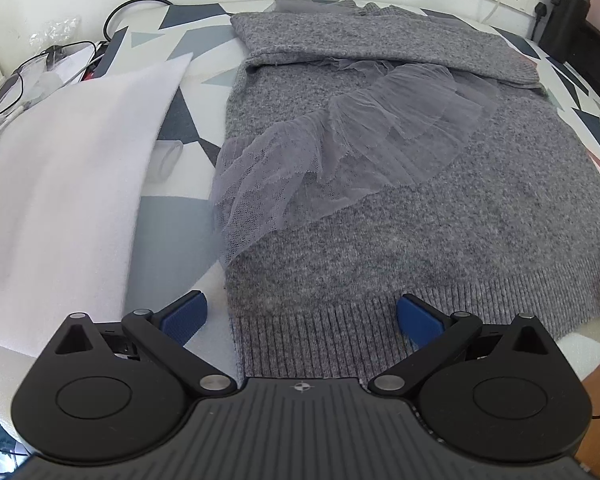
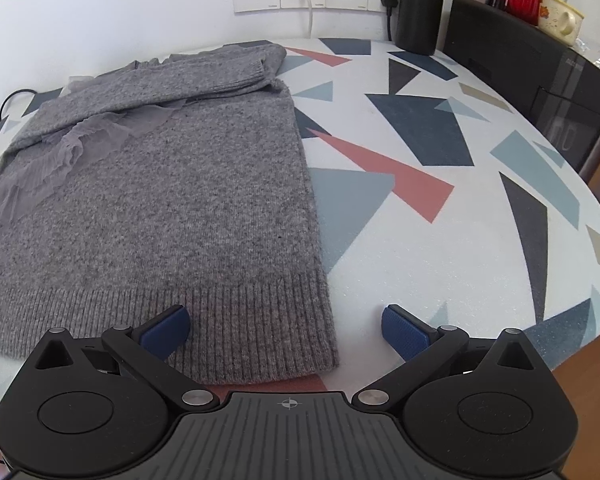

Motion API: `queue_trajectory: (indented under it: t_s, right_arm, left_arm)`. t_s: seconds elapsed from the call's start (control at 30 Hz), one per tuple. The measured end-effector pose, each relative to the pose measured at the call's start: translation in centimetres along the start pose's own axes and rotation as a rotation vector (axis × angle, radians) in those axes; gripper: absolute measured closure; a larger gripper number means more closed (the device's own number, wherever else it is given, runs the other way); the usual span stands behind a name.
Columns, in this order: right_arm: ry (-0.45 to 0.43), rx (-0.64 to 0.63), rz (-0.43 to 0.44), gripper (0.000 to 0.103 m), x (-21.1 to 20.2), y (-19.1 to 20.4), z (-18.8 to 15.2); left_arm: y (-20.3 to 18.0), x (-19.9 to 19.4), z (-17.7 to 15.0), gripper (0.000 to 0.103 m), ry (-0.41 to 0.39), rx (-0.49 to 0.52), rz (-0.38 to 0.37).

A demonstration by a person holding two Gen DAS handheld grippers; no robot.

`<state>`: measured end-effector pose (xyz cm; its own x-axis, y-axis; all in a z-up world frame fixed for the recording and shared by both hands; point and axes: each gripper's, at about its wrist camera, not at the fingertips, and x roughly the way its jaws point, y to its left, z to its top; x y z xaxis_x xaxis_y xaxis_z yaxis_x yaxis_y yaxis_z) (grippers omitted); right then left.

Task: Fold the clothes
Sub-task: 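Position both open grippers at the ribbed hem of the sweater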

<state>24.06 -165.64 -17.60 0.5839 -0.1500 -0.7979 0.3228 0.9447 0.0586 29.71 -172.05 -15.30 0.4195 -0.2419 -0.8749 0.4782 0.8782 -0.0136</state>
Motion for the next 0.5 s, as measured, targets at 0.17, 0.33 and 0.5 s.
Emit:
queue_trajectory:
  t_s: [0.17, 0.33, 0.5]
  right_arm:
    - [-0.007, 0.009, -0.009, 0.001, 0.2, 0.1, 0.1]
    - [-0.002, 0.010, -0.012, 0.001, 0.4, 0.2, 0.4]
    - [0.017, -0.003, 0.006, 0.001, 0.0, -0.4, 0.4]
  left_arm:
    - [0.1, 0.0, 0.0, 0.000, -0.005, -0.001, -0.001]
    - [0.2, -0.1, 0.0, 0.000, 0.007, 0.013, -0.012]
    - [1.8, -0.9, -0.7, 0.002, 0.026, -0.006, -0.053]
